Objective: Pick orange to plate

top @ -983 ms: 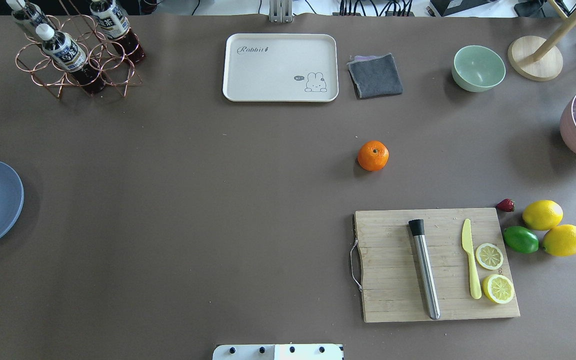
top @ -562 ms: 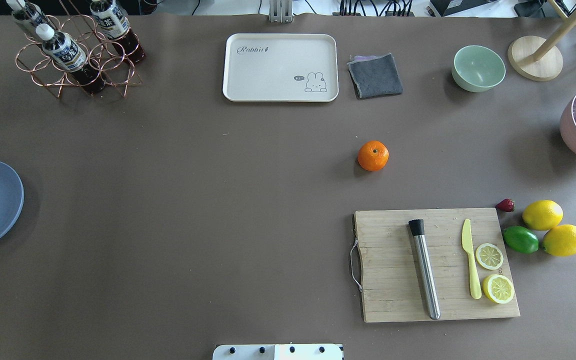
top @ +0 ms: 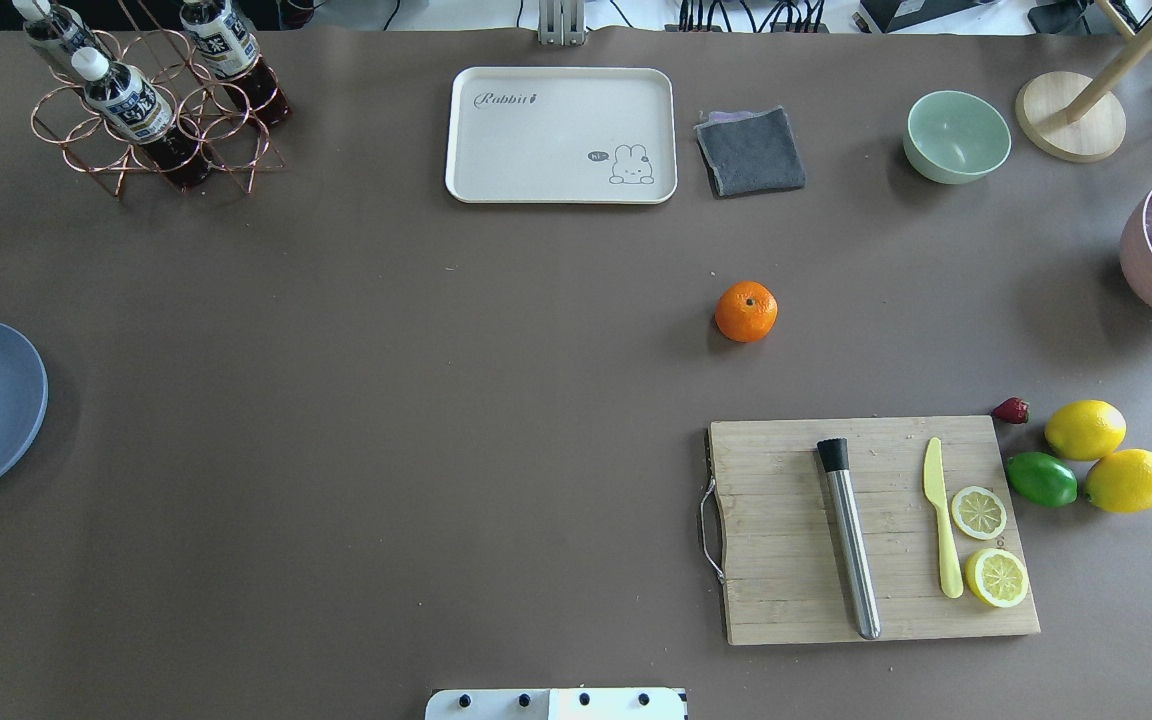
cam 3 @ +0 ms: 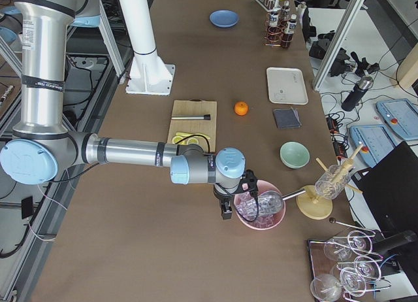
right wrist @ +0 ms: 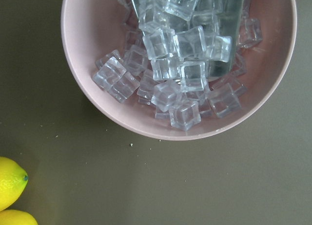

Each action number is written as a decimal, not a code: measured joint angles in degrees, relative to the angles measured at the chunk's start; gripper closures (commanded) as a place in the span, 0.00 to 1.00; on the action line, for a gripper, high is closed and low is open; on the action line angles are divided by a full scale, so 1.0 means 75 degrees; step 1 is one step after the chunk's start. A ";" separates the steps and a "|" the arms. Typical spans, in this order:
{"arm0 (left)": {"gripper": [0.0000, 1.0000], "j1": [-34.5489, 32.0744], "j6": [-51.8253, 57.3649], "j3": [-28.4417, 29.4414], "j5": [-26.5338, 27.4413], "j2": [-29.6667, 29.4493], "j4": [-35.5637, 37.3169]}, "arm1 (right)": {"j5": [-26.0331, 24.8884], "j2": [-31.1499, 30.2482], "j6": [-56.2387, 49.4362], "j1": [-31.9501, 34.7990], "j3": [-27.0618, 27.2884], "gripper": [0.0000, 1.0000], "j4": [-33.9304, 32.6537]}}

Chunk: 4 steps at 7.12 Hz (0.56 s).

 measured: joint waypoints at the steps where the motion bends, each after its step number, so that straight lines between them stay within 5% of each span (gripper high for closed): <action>1: 0.03 0.0305 -0.0426 0.0658 0.0002 -0.0014 -0.1035 | 0.0000 0.0005 -0.0002 -0.0022 0.0004 0.00 -0.0004; 4: 0.03 0.1430 -0.2098 0.2126 0.0049 -0.0075 -0.3808 | 0.0340 -0.0061 0.0015 -0.0053 -0.0018 0.00 -0.0011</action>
